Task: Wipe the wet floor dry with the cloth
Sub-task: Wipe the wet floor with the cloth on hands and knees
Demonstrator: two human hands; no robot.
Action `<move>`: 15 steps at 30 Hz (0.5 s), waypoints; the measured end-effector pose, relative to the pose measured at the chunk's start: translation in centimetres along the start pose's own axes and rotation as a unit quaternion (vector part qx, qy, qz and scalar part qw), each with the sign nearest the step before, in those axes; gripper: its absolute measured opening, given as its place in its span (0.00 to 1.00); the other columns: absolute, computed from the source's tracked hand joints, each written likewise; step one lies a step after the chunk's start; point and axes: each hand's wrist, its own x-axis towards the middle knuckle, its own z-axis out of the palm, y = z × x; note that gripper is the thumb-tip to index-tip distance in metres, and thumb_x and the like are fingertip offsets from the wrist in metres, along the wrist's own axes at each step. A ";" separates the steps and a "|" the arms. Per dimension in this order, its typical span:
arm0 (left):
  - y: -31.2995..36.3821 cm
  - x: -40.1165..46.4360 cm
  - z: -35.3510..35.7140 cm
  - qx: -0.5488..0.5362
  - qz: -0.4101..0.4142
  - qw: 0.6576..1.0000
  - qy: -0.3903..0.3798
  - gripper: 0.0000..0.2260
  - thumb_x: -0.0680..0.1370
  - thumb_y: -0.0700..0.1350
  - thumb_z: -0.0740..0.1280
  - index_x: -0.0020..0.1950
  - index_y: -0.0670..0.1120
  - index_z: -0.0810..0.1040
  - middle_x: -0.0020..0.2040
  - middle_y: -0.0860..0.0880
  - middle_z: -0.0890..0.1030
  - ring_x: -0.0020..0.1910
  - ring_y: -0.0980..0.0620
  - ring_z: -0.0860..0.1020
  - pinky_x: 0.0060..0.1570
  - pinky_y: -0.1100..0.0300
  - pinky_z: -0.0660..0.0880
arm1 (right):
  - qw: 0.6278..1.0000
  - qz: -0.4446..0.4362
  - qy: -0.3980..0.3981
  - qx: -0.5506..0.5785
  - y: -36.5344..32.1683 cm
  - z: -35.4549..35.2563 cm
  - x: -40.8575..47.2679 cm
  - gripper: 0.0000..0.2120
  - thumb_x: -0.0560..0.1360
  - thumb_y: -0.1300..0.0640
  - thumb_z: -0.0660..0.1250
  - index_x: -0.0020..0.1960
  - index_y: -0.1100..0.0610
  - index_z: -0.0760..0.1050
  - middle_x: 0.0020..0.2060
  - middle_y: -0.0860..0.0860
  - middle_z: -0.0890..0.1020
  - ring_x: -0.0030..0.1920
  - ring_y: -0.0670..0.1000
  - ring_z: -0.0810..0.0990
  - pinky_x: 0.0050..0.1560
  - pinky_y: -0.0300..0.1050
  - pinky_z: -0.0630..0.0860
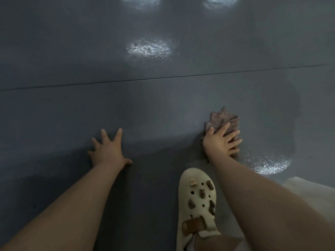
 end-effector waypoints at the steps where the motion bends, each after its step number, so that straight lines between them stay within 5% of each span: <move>1: -0.4 -0.1 0.3 -0.017 -0.002 1.000 -0.007 0.48 0.70 0.58 0.73 0.77 0.58 0.41 0.77 0.45 0.37 0.75 0.36 0.44 0.70 0.40 0.59 | 1.000 0.002 0.009 0.003 -0.7 0.6 -0.8 0.30 0.81 0.43 0.49 0.78 0.50 0.44 0.77 0.56 0.40 0.75 0.62 0.38 0.71 0.64 0.39; 5: -0.5 0.5 0.7 -0.058 0.018 0.998 -0.011 0.47 0.71 0.54 0.74 0.77 0.57 0.43 0.77 0.44 0.36 0.74 0.32 0.42 0.69 0.38 0.59 | 0.999 -0.054 -0.001 -0.008 -3.2 3.1 -4.2 0.30 0.80 0.42 0.50 0.78 0.51 0.44 0.77 0.55 0.40 0.75 0.62 0.37 0.70 0.67 0.41; 8: -0.6 0.9 0.6 -0.075 0.026 0.997 -0.023 0.47 0.71 0.52 0.74 0.77 0.57 0.43 0.76 0.43 0.35 0.74 0.31 0.41 0.68 0.35 0.57 | 0.979 -0.182 -0.037 -0.081 -5.0 5.2 -8.0 0.29 0.81 0.43 0.49 0.78 0.49 0.44 0.77 0.54 0.40 0.75 0.61 0.37 0.70 0.66 0.42; 12: -0.8 1.0 0.7 -0.077 0.037 0.996 -0.028 0.47 0.71 0.53 0.74 0.77 0.56 0.42 0.76 0.42 0.35 0.73 0.29 0.41 0.68 0.34 0.57 | 0.867 -0.449 -0.111 -0.185 -5.8 7.6 -11.9 0.27 0.81 0.44 0.50 0.77 0.44 0.45 0.77 0.51 0.40 0.75 0.58 0.35 0.71 0.62 0.37; 15: -1.0 0.9 0.7 -0.079 0.045 0.995 -0.030 0.47 0.72 0.52 0.73 0.77 0.55 0.42 0.76 0.41 0.34 0.73 0.29 0.40 0.67 0.34 0.57 | 0.821 -0.506 -0.086 -0.249 -6.2 6.8 -9.5 0.24 0.81 0.41 0.45 0.76 0.38 0.47 0.77 0.48 0.41 0.76 0.56 0.37 0.71 0.61 0.37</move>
